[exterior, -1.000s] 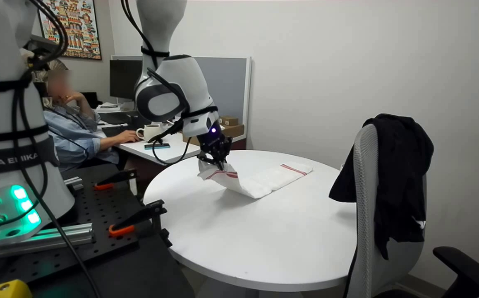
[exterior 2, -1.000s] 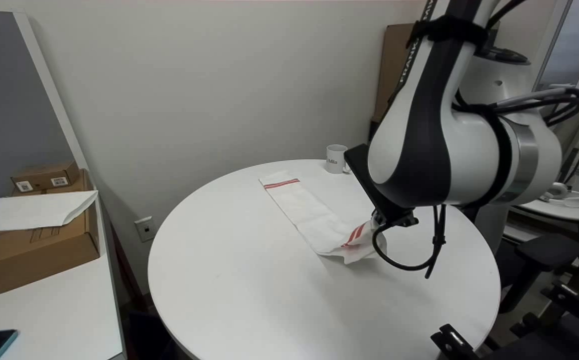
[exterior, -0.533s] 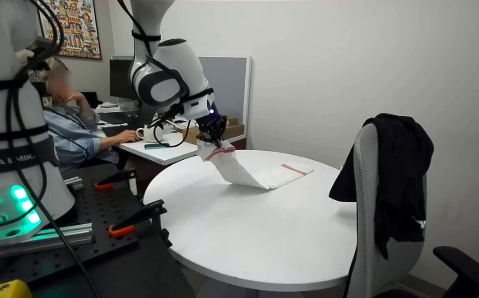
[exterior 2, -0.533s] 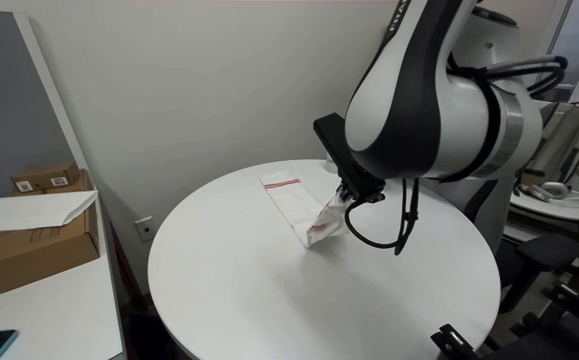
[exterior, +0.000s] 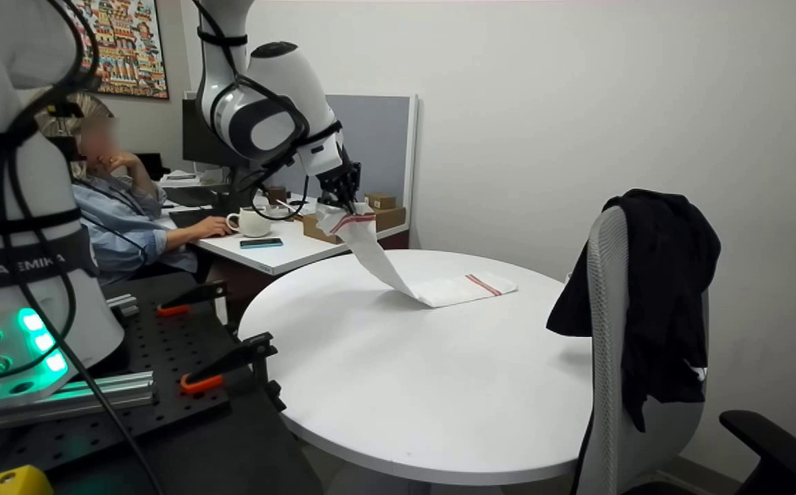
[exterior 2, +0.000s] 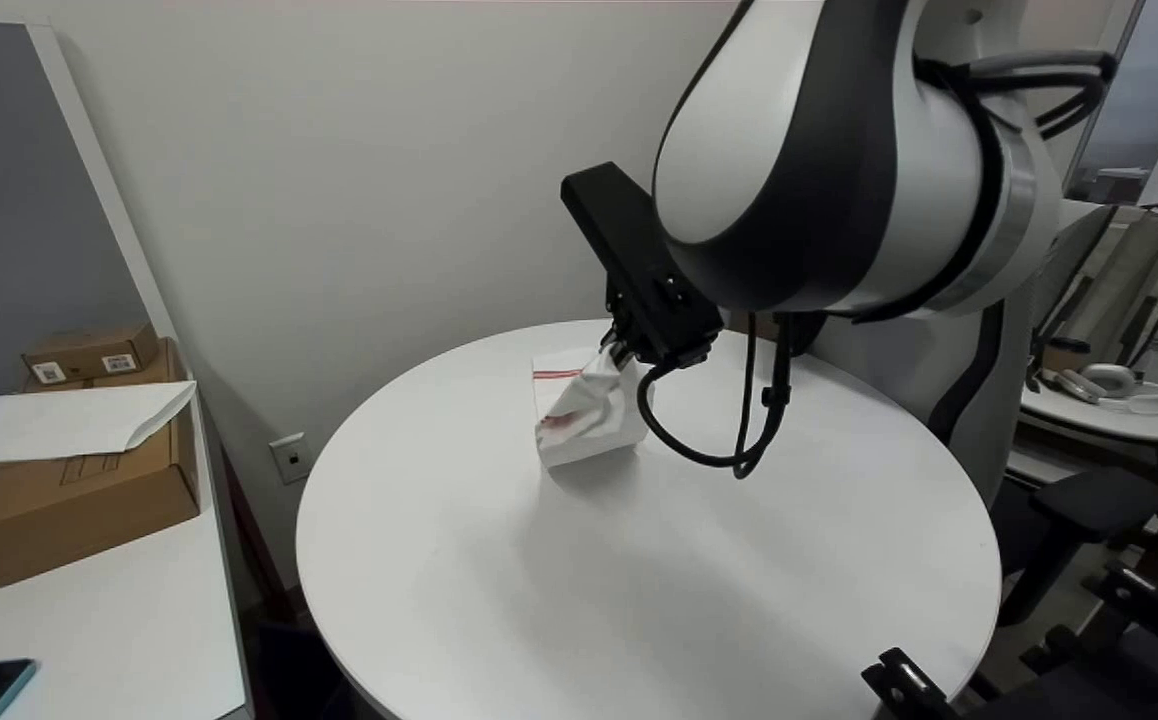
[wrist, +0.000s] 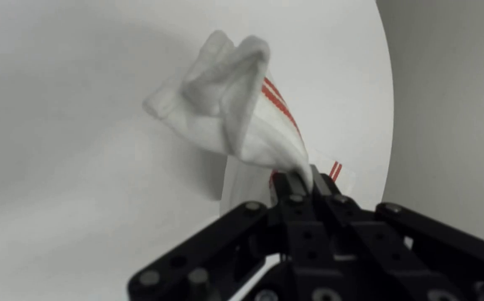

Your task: Fold the red and white cloth neatly

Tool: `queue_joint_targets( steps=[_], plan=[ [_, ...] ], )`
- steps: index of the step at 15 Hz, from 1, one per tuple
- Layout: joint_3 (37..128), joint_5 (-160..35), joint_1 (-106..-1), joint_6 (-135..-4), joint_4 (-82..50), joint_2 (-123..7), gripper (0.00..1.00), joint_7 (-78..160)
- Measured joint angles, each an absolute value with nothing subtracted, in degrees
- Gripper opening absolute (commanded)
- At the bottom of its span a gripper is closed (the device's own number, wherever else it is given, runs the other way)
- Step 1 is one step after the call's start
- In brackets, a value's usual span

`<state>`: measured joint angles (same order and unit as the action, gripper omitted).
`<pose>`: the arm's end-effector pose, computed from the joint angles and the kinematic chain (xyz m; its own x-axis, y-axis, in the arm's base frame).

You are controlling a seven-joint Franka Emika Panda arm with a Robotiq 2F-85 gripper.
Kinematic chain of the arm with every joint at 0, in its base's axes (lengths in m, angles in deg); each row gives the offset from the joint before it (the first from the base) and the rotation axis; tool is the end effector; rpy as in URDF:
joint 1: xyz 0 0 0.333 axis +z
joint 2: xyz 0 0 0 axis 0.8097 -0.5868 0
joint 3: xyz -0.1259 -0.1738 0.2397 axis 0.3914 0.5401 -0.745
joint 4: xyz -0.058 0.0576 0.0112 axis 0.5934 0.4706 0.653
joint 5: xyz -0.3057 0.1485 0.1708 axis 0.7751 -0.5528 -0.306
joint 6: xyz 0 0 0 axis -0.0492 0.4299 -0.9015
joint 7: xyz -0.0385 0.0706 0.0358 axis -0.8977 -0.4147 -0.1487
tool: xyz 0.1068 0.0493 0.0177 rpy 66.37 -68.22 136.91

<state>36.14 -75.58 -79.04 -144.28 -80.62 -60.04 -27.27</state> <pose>0.4221 0.1155 0.2310 0.3266 -0.9436 -0.0541 -0.7533 -0.2253 -0.6178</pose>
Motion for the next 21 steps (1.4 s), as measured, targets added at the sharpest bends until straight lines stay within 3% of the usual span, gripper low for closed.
queue_joint_targets(
  steps=[21],
  plan=[
    [3.0,-67.2,-106.1,-143.0,-80.5,-57.7,0.01,-33.5]
  ],
)
